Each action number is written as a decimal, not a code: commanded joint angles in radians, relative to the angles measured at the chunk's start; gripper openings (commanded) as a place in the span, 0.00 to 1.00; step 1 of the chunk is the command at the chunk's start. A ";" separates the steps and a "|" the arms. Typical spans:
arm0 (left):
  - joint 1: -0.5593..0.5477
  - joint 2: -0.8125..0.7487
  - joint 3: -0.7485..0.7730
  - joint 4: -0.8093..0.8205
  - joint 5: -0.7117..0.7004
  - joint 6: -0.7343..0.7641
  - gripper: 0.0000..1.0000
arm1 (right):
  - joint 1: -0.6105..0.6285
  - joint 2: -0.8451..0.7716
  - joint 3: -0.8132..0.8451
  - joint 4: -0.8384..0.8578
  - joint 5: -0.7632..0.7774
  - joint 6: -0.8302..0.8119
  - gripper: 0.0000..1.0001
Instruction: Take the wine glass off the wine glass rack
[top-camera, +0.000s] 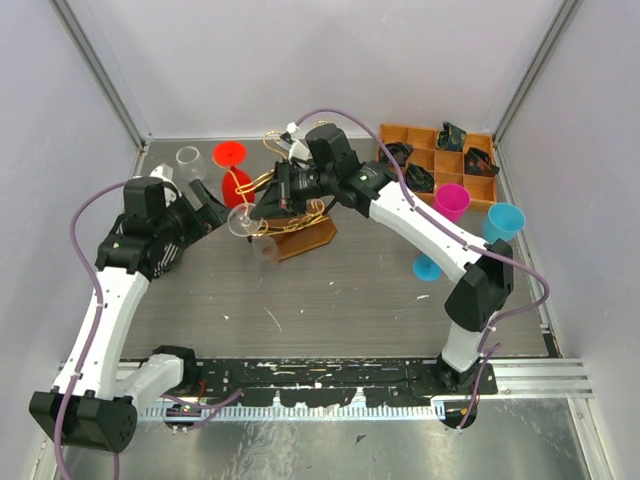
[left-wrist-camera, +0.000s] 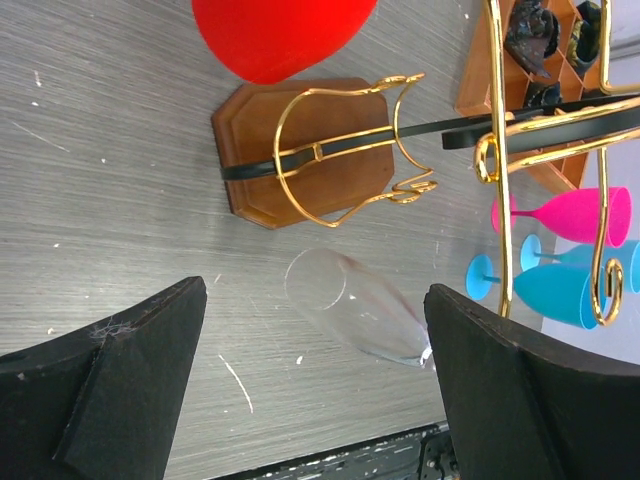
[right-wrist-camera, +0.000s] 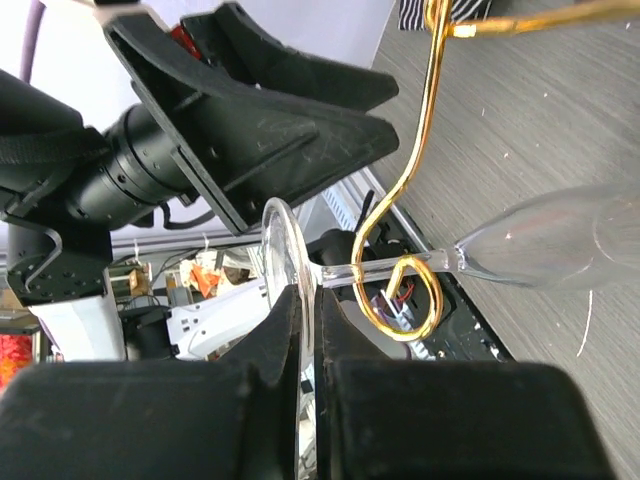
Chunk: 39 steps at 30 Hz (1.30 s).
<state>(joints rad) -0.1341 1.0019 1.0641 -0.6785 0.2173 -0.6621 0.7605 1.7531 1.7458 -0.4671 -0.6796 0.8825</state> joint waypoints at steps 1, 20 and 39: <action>-0.004 -0.017 0.003 -0.007 0.009 0.026 0.98 | -0.038 0.039 0.109 0.077 0.009 0.008 0.01; -0.004 -0.065 0.096 -0.045 -0.061 0.032 0.99 | -0.208 -0.070 0.253 0.081 -0.121 0.047 0.01; -0.001 0.029 0.466 -0.096 -0.051 0.003 0.98 | 0.103 -0.392 0.192 -0.188 0.198 -0.997 0.01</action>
<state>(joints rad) -0.1364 0.9890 1.4006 -0.7498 0.1478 -0.7258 0.8249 1.4342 1.9690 -0.5655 -0.6395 0.2928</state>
